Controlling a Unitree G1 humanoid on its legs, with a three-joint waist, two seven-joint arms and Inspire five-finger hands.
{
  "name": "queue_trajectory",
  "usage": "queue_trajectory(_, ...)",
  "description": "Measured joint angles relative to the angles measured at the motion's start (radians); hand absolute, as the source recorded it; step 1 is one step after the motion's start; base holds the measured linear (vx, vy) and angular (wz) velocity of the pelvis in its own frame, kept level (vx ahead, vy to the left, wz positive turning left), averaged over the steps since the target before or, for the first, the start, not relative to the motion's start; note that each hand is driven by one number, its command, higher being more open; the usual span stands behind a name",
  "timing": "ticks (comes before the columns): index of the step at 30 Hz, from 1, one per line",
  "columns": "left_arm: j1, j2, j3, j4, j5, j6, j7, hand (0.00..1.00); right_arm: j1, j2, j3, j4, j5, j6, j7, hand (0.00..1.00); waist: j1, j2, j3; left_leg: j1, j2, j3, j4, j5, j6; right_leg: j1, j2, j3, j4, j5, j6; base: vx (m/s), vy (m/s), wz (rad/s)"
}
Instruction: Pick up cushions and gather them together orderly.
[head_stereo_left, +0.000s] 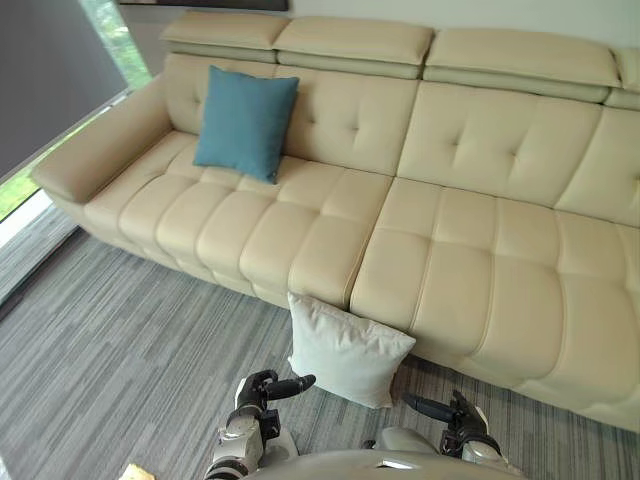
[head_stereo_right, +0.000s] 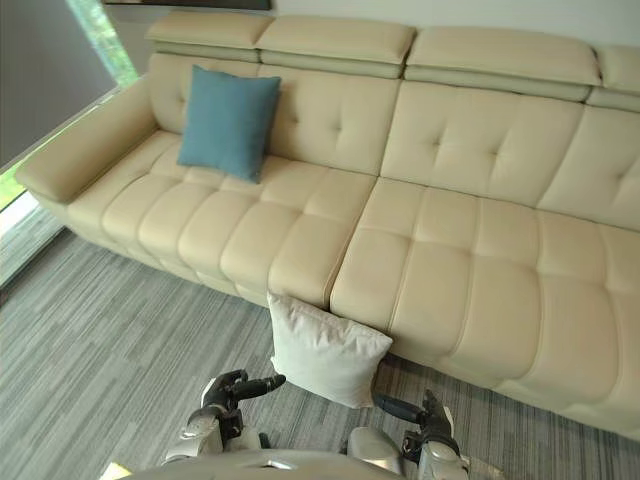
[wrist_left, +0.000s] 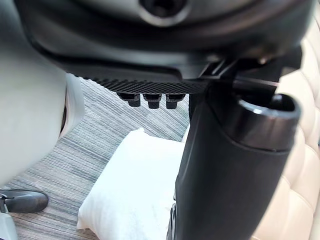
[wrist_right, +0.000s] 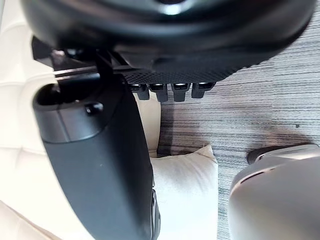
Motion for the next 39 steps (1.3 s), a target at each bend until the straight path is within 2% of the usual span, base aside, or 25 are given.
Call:
queue_trajectory(1,-0.001,0.007,-0.001,0.009,0.0,0.002,0.0,1.0,0.002,0.007,0.0,0.0,-0.001,0.0,0.001,1.0,0.0,-0.015,-0.01,0.022,-0.008,0.04,-0.011,-0.006,0.012,-0.001,-0.017,0.022,-0.015,0.02,0.028,0.22,0.209,-0.57)
queue_trajectory(2,-0.002,0.009,-0.001,0.014,0.0,0.002,0.0,1.0,0.001,0.009,0.0,0.0,-0.001,0.001,0.001,1.0,0.002,-0.016,-0.01,0.041,-0.009,0.062,-0.023,-0.008,0.015,-0.001,-0.021,0.03,-0.017,0.03,0.031,0.24,0.215,-0.87)
queue_trajectory(4,0.0,0.013,0.0,0.036,0.0,0.002,0.001,1.0,-0.008,0.009,0.001,-0.001,-0.002,0.0,0.002,1.0,0.004,-0.003,-0.017,0.094,-0.003,0.122,-0.07,-0.007,0.02,-0.007,-0.027,0.026,-0.014,0.058,0.047,0.18,0.144,-0.9)
queue_trajectory(5,0.006,0.013,-0.001,0.044,0.002,0.005,0.001,1.0,-0.027,0.011,0.007,0.0,-0.003,-0.001,0.002,1.0,0.01,0.009,-0.025,0.151,0.01,0.181,-0.121,-0.007,0.02,-0.02,-0.032,-0.051,-0.002,0.082,0.07,0.14,0.092,-1.19)
queue_trajectory(6,0.016,0.015,-0.007,0.046,0.003,0.005,0.001,1.0,-0.037,0.022,0.033,0.002,-0.005,-0.004,0.001,1.0,0.011,0.025,-0.031,0.186,0.014,0.226,-0.162,-0.001,0.02,-0.043,-0.055,-0.181,0.028,0.09,0.069,0.11,0.052,-1.1)
queue_trajectory(7,0.016,0.015,-0.009,0.048,0.003,0.005,0.001,1.0,-0.041,0.025,0.032,0.001,-0.005,-0.005,0.002,1.0,0.011,0.021,-0.034,0.191,0.012,0.233,-0.168,0.001,0.021,-0.046,-0.063,-0.212,0.034,0.09,0.069,0.12,0.021,-0.74)
queue_trajectory(8,0.009,0.021,-0.018,0.066,0.003,0.005,0.0,1.0,-0.05,0.02,0.04,0.011,-0.02,-0.006,0.011,1.0,0.006,0.026,-0.035,0.214,0.002,0.244,-0.195,0.02,0.028,-0.051,-0.1,-0.364,0.051,0.09,0.068,0.14,-0.073,-0.32)
queue_trajectory(9,0.002,0.019,-0.035,0.082,0.003,0.006,-0.003,1.0,-0.056,0.012,0.044,0.026,-0.026,-0.009,0.008,1.0,0.005,0.034,-0.039,0.226,-0.007,0.24,-0.216,0.038,0.029,-0.041,-0.118,-0.456,0.037,0.091,0.06,0.11,-0.076,-0.27)
queue_trajectory(12,0.004,0.017,-0.061,0.087,0.003,0.015,-0.008,1.0,-0.06,-0.007,0.044,0.058,-0.026,-0.01,0.005,1.0,0.006,0.053,-0.05,0.248,-0.011,0.236,-0.198,0.054,0.019,0.03,-0.097,-0.443,-0.067,0.104,0.033,0.14,-0.083,-0.12)
queue_trajectory(13,0.0,0.027,-0.057,0.087,0.003,0.016,-0.008,1.0,-0.072,-0.002,0.043,0.068,-0.028,-0.01,0.003,1.0,0.009,0.03,-0.036,0.206,-0.01,0.229,-0.101,0.04,0.02,0.067,-0.113,-0.432,-0.09,0.111,0.022,0.13,-0.068,-0.09)
queue_trajectory(14,0.001,0.038,-0.06,0.083,0.006,0.011,-0.009,1.0,-0.08,0.003,0.047,0.084,-0.041,-0.009,0.001,1.0,0.011,0.002,-0.029,0.205,-0.073,0.17,-0.173,-0.024,0.006,0.094,-0.147,-0.417,-0.107,0.109,0.02,0.08,-0.041,-0.04)
queue_trajectory(15,0.007,0.037,-0.076,0.075,0.006,0.002,-0.008,1.0,-0.088,-0.017,0.048,0.1,-0.042,-0.009,-0.002,1.0,0.006,0.011,-0.034,0.23,-0.131,0.098,-0.438,0.064,0.038,0.102,-0.151,-0.422,-0.103,0.109,0.02,0.12,-0.009,0.05)
queue_trajectory(16,0.013,0.034,-0.104,0.068,0.005,-0.001,-0.008,1.0,-0.082,-0.046,0.039,0.108,-0.039,-0.009,-0.005,1.0,0.005,0.055,-0.034,0.213,-0.102,0.078,-0.503,0.26,0.061,0.094,-0.115,-0.433,-0.062,0.106,0.025,0.13,0.048,0.06)
queue_trajectory(17,0.017,0.042,-0.103,0.069,-0.001,0.004,-0.005,1.0,-0.081,-0.038,0.029,0.117,-0.038,-0.008,-0.01,1.0,0.008,0.035,-0.038,0.22,-0.101,0.079,-0.481,0.257,0.059,0.086,-0.126,-0.429,-0.029,0.093,0.036,0.15,0.041,0.07)
queue_trajectory(18,0.018,0.048,-0.101,0.068,-0.001,0.004,-0.002,1.0,-0.081,-0.033,0.028,0.117,-0.036,-0.008,-0.011,1.0,0.008,0.041,-0.039,0.217,-0.098,0.075,-0.471,0.257,0.059,0.083,-0.129,-0.429,-0.025,0.086,0.038,0.12,-0.024,-0.05)
queue_trajectory(19,0.03,0.095,-0.094,0.064,-0.002,0.003,0.005,1.0,-0.09,0.0,0.03,0.105,-0.036,-0.018,-0.012,1.0,0.01,-0.009,-0.025,0.203,-0.094,0.072,-0.423,0.245,0.051,0.083,-0.119,-0.427,-0.101,0.102,0.024,0.1,-0.103,-0.03)
queue_trajectory(20,0.031,0.108,-0.093,0.064,-0.005,0.004,0.006,1.0,-0.097,0.007,0.03,0.106,-0.035,-0.024,-0.012,1.0,0.008,-0.025,-0.014,0.2,-0.092,0.071,-0.4,0.226,0.032,0.091,-0.118,-0.441,-0.099,0.098,0.018,0.08,-0.135,0.04)
queue_trajectory(21,0.03,0.115,-0.084,0.063,-0.013,0.01,0.012,1.0,-0.097,0.006,0.023,0.101,-0.019,-0.038,-0.018,1.0,0.008,-0.015,0.013,0.162,-0.05,0.066,-0.29,0.139,0.025,0.107,-0.089,-0.453,-0.092,0.096,0.018,0.03,-0.147,0.23)
queue_trajectory(24,0.02,0.116,-0.078,0.024,-0.043,0.01,0.023,1.0,-0.094,0.007,-0.005,0.075,0.009,-0.035,-0.033,1.0,0.014,-0.004,0.058,0.067,0.018,0.044,-0.094,0.072,0.013,0.073,-0.059,-0.472,0.003,0.091,0.01,-0.04,-0.129,0.25)
queue_trajectory(25,0.019,0.115,-0.078,0.021,-0.045,0.01,0.023,1.0,-0.094,0.007,-0.006,0.073,0.01,-0.035,-0.034,1.0,0.014,-0.003,0.06,0.062,0.021,0.042,-0.085,0.069,0.014,0.07,-0.058,-0.475,0.009,0.09,0.009,-0.11,-0.112,0.2)
queue_trajectory(26,0.013,0.115,-0.078,-0.021,-0.057,0.01,0.031,1.0,-0.093,0.004,-0.009,0.037,0.029,-0.036,-0.045,1.0,0.028,0.0,0.086,-0.01,0.057,0.042,0.04,0.012,0.011,0.011,-0.055,-0.484,0.13,0.041,-0.002,-0.07,-0.052,0.15)
queue_trajectory(29,-0.008,0.122,-0.077,-0.074,-0.084,0.01,0.056,1.0,-0.097,0.005,-0.008,-0.011,0.041,-0.035,-0.055,1.0,0.035,-0.015,0.128,-0.114,0.094,0.02,0.205,-0.067,0.016,-0.077,-0.064,-0.5,0.311,-0.043,-0.01,-0.15,-0.108,0.29)
queue_trajectory(33,-0.017,0.128,-0.077,-0.115,-0.089,0.01,0.071,1.0,-0.095,0.004,-0.008,-0.074,0.056,-0.035,-0.063,1.0,0.054,-0.021,0.149,-0.178,0.113,0.008,0.304,-0.104,0.02,-0.129,-0.078,-0.513,0.424,-0.102,-0.009,-0.16,-0.051,0.05)
queue_trajectory(39,-0.024,0.126,-0.062,-0.131,-0.09,0.01,0.085,1.0,-0.089,0.002,0.012,-0.108,0.06,-0.036,-0.067,1.0,0.058,-0.022,0.162,-0.248,0.101,-0.035,0.4,-0.116,0.013,-0.137,-0.097,-0.551,0.463,-0.212,-0.024,-0.16,-0.026,0.12)
